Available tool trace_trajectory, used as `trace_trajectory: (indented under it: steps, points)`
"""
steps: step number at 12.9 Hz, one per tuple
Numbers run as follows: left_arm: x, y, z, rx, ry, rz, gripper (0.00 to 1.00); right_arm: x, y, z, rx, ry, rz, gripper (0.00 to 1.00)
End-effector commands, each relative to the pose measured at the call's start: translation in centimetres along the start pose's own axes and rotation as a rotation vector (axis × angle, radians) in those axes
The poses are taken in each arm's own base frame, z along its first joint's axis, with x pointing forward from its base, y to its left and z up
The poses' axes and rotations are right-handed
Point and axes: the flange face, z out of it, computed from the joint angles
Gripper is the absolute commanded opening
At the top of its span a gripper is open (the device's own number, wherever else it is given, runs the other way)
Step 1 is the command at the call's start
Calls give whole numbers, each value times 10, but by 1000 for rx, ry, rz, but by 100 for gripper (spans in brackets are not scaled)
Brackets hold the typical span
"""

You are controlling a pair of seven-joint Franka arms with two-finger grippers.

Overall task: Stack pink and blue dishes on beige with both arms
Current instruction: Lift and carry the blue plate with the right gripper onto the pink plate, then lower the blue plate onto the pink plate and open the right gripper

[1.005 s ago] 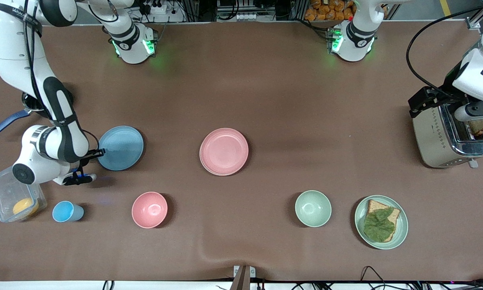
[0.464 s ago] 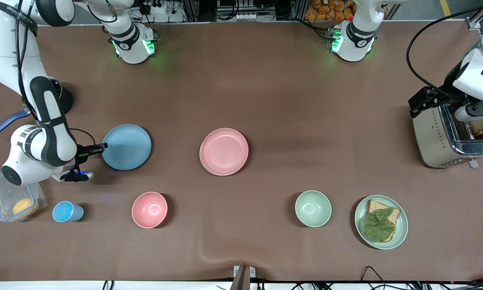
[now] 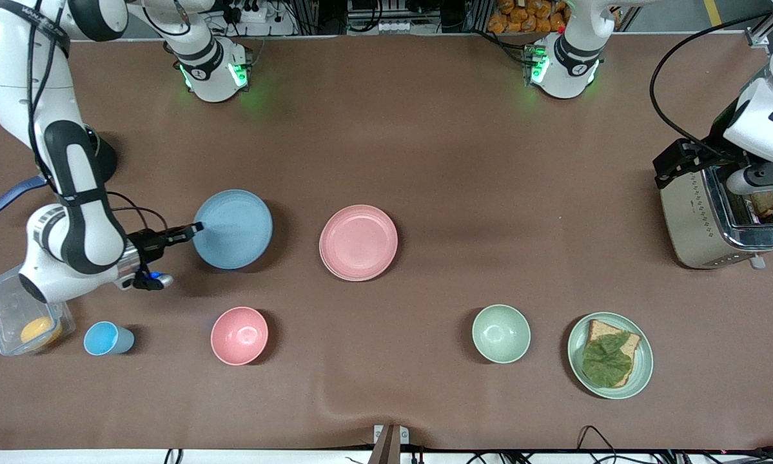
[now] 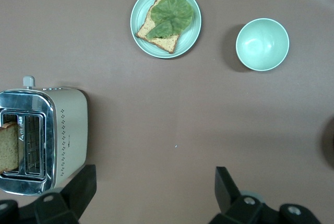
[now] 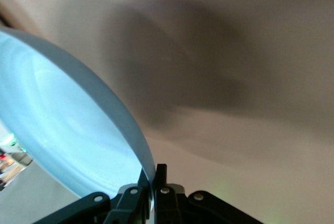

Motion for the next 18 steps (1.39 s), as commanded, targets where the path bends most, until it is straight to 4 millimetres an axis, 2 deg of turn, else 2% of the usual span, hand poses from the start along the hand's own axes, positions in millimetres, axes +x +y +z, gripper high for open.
trace_trajectory:
  steps: [1,3,4,8,12,14,17,18]
  points:
    - [-5,0,-2,-5,-7,4,100,11,-69,36,23,-46,9,0]
    - [-4,0,-2,-5,-8,7,100,20,-131,69,61,-55,-39,0]
    - [-4,0,-2,-5,-8,9,100,25,-148,82,86,-34,-51,0]
    - [-3,-2,0,-4,-11,6,100,38,-220,127,0,73,-53,0]
    - [-2,2,4,-4,-18,2,100,44,-238,138,-31,136,-70,0]
    - [-2,3,4,-4,-18,3,100,51,-236,136,-52,199,-75,0]
    - [-2,3,4,-4,-18,2,100,50,-253,148,-70,218,-88,0]
    - [-2,3,4,-4,-18,2,100,51,-253,150,-75,215,-94,10]
